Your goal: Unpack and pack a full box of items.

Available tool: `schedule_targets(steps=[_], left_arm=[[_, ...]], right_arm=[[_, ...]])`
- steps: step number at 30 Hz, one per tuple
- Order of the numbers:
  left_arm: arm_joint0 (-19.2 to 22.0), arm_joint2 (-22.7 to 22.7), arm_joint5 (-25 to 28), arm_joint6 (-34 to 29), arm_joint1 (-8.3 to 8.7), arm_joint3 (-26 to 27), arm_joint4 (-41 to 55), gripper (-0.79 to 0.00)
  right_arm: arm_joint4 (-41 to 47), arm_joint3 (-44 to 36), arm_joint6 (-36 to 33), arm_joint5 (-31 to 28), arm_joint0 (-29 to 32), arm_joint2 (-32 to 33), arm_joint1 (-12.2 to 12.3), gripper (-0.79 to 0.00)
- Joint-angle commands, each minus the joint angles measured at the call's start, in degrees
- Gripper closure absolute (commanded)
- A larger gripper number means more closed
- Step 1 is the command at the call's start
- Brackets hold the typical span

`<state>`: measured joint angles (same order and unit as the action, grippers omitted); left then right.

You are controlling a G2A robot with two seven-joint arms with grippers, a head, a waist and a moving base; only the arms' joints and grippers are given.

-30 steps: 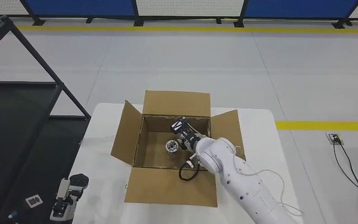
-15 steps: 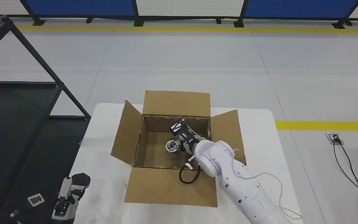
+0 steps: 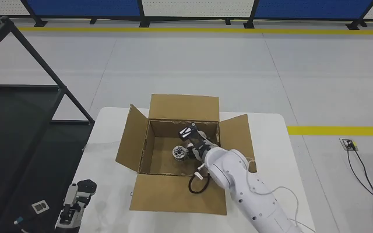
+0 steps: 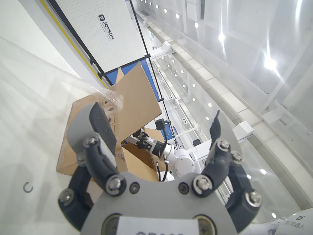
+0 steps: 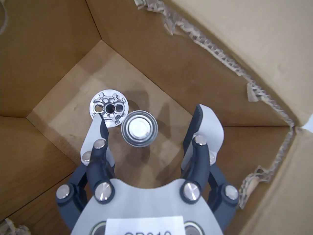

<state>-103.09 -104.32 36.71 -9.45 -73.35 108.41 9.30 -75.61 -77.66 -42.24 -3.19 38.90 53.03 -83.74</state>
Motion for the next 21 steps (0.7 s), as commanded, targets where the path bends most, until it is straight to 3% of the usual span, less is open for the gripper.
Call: schedule_targets(steps=[1,5,12,21], left_arm=[[0.0,0.01,-0.03,0.12,-0.04,0.0,0.02,-0.785],[0.02,0.5,1.34,1.7,-0.28,0.61,2.7,-0.785],[-1.08,0.12,4.24,0.34,-0.39,1.94,8.66,-0.785],[-1.08,0.12,4.24,0.34,-0.39,1.94,8.66,-0.785]], right_arm=[[-0.12,-3.44,0.83,-0.91,1.28,0.99,0.29,-0.699],[-0.26,-11.48,3.16,-3.98,4.39,3.47,1.07,-0.785],[-2.27,-26.21,8.21,-12.09,10.39,7.86,2.66,-0.785],[-2.89,-26.92,8.05,-12.5,10.57,7.83,2.73,-0.785]])
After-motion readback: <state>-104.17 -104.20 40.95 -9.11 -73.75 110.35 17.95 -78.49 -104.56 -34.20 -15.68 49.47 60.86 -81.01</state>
